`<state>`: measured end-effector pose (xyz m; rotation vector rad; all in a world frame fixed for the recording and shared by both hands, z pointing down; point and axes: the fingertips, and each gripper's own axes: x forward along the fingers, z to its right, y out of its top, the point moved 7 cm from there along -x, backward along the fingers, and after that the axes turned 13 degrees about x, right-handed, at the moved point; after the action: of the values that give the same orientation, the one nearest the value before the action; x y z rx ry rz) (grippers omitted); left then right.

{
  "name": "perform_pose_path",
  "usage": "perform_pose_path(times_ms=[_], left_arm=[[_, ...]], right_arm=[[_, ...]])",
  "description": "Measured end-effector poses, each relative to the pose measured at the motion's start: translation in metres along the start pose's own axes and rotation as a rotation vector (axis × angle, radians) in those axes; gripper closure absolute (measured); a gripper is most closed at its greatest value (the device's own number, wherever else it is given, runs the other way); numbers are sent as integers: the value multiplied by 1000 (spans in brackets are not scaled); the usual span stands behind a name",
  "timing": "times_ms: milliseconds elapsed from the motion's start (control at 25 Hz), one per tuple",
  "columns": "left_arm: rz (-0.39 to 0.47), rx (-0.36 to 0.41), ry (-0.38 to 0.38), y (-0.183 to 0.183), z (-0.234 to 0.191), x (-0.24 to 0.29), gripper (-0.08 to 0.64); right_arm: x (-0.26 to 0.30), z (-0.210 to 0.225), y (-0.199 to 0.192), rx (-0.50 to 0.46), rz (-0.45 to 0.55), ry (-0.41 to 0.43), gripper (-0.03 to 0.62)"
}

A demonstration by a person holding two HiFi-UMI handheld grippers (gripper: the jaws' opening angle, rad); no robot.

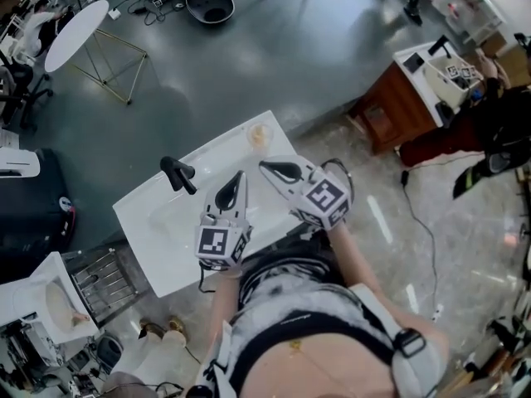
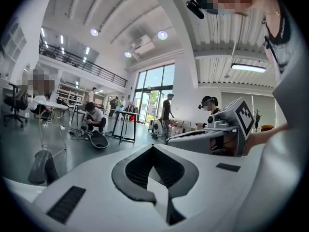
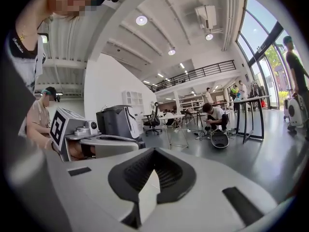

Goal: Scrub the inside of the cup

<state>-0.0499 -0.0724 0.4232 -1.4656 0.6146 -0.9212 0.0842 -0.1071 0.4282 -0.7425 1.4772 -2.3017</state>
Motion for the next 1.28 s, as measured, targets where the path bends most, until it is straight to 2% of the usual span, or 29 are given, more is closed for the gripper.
perform_pose_path(times_ms=[240, 680, 800, 960, 1120, 1280], left_arm=[[-1, -5, 57, 5, 13, -15, 560], [80, -54, 151, 22, 29, -42, 560], [102, -47, 151, 27, 32, -51, 560], [121, -38, 140, 33, 29, -66, 560], [123, 15, 132, 43, 22, -90, 560], [112, 45, 116, 44, 17, -118, 560]], right_arm=[[-12, -16, 14, -25, 22, 40, 586], [-26, -39, 18, -62, 59, 176, 586], [-32, -52, 20, -47, 55, 167, 586], [-38, -69, 27, -72, 87, 141, 586], [-42, -89, 37, -73, 124, 125, 586], [-46, -110, 37, -129, 162, 92, 586]])
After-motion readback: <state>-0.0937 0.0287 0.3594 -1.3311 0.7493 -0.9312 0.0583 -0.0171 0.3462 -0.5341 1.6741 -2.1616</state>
